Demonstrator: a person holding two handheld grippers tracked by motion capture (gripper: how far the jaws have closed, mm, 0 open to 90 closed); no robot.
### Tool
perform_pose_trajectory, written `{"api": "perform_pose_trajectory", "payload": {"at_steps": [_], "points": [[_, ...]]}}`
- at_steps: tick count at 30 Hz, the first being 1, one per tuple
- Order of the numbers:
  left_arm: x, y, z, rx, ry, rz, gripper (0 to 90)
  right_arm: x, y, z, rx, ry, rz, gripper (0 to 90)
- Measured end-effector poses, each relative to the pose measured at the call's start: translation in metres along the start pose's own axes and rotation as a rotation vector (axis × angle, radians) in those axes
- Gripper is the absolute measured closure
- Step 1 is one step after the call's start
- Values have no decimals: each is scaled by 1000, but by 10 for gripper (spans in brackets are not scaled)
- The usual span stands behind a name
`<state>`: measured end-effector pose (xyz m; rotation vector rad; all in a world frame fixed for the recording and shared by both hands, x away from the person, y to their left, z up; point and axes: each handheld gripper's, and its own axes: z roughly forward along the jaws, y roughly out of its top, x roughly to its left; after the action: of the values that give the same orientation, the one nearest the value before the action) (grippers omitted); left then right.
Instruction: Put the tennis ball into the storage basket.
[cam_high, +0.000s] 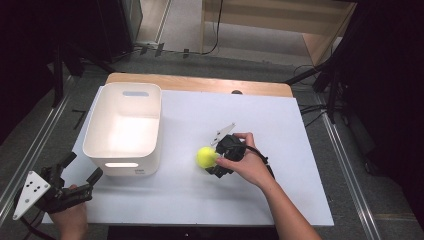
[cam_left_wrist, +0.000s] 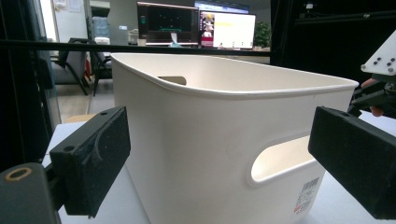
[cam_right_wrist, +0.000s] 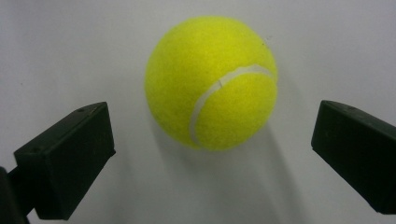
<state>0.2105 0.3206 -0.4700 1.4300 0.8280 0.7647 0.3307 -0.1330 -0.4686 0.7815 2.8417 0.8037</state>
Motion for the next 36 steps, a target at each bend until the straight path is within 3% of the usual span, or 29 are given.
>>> {"api": "perform_pose_trajectory", "payload": {"at_steps": [36], "points": [[0,0,0,-2,-7,-2,58,1,12,17,33,10,3,0]]}}
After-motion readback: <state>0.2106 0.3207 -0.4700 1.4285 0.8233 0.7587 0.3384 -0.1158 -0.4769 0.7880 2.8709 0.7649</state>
